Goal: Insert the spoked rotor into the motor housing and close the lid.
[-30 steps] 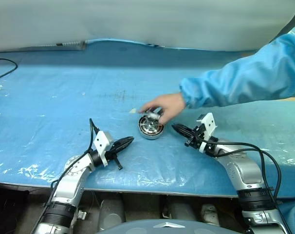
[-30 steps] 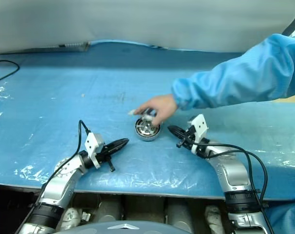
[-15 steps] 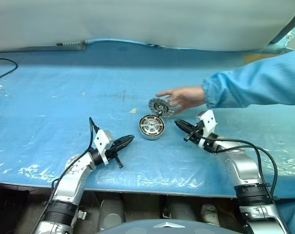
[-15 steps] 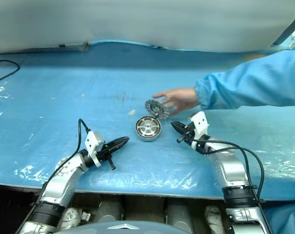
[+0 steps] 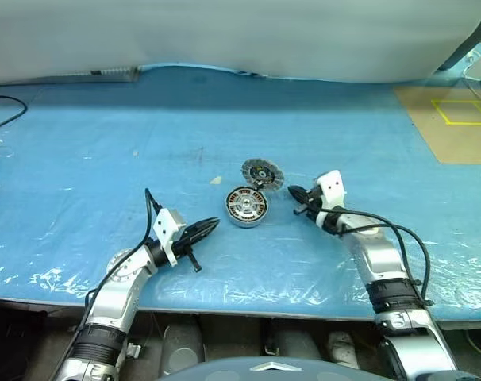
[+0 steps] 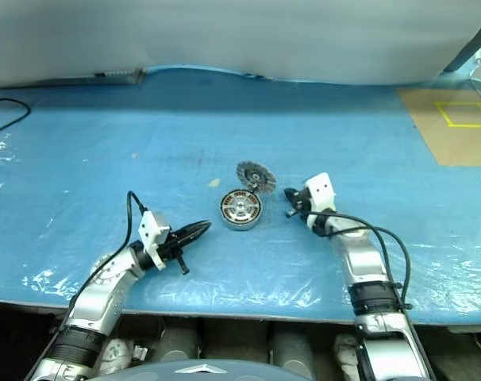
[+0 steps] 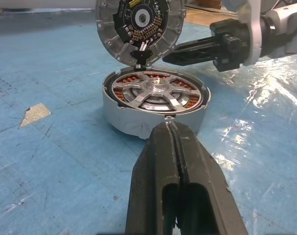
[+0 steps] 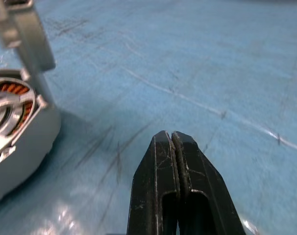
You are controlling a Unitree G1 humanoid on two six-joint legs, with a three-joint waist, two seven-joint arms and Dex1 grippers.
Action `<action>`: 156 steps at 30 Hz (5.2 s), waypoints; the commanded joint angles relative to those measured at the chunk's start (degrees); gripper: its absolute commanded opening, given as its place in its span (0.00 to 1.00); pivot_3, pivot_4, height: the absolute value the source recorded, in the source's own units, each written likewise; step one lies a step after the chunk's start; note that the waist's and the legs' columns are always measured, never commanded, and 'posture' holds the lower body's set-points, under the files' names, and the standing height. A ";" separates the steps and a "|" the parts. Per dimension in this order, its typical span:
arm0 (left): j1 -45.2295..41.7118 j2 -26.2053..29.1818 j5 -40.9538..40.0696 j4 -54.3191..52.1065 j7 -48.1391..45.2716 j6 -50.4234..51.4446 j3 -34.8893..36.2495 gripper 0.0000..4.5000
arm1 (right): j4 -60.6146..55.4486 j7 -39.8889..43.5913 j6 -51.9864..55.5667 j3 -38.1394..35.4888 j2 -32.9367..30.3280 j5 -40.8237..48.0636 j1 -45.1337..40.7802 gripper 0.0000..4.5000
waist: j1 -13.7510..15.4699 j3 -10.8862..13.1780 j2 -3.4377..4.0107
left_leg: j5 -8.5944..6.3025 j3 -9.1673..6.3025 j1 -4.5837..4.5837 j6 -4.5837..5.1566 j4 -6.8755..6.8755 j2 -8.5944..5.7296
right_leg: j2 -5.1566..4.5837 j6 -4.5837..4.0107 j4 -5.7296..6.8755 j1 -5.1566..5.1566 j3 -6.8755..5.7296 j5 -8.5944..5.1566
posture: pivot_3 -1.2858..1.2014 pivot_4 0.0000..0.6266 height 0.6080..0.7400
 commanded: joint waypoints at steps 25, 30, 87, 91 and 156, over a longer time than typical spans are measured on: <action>-0.32 -0.13 -0.28 -1.80 0.81 -0.23 -0.31 0.01 | -14.76 7.21 7.56 5.38 4.18 5.47 1.15 0.00 | 0.05 0.00 0.00 | 0.00 0.00 0.03 0.00 0.00 0.02 | 0.00 0.00 0.00 0.01 0.00 0.00 | 0.52 0.24 1.00; -0.13 0.05 -0.19 -1.61 0.78 -0.41 -0.15 0.01 | -12.64 7.04 4.38 8.44 3.46 1.93 4.56 0.00 | 0.02 0.00 0.00 | 0.00 0.00 0.02 -0.01 -0.06 0.01 | 0.00 0.00 -0.03 0.00 0.00 0.00 | 0.52 0.24 1.00; 0.37 0.82 0.01 -1.79 0.76 0.31 -0.01 0.00 | -19.39 -0.30 3.02 11.56 6.19 -2.19 5.52 0.65 | 0.06 0.00 0.00 | 0.00 0.02 0.08 -0.01 -0.16 -0.01 | 0.00 0.02 -0.05 0.00 0.05 -0.01 | 0.52 0.24 1.00; 0.46 1.01 -0.08 -1.60 0.56 0.26 0.04 0.00 | -21.37 0.31 4.53 11.96 5.85 -1.99 4.83 0.65 | 0.09 0.00 0.00 | 0.00 0.02 0.07 -0.01 -0.16 -0.01 | 0.00 0.02 -0.05 0.00 0.05 -0.01 | 0.52 0.24 1.00; 0.45 0.59 -0.08 -1.19 0.80 0.52 -0.28 0.00 | -17.63 -0.37 14.05 19.24 1.77 -12.00 2.80 0.65 | -0.24 -0.03 0.01 | 0.00 0.02 0.26 -0.01 -0.13 -0.02 | 0.00 0.02 0.02 0.14 0.11 0.00 | 0.52 0.24 1.00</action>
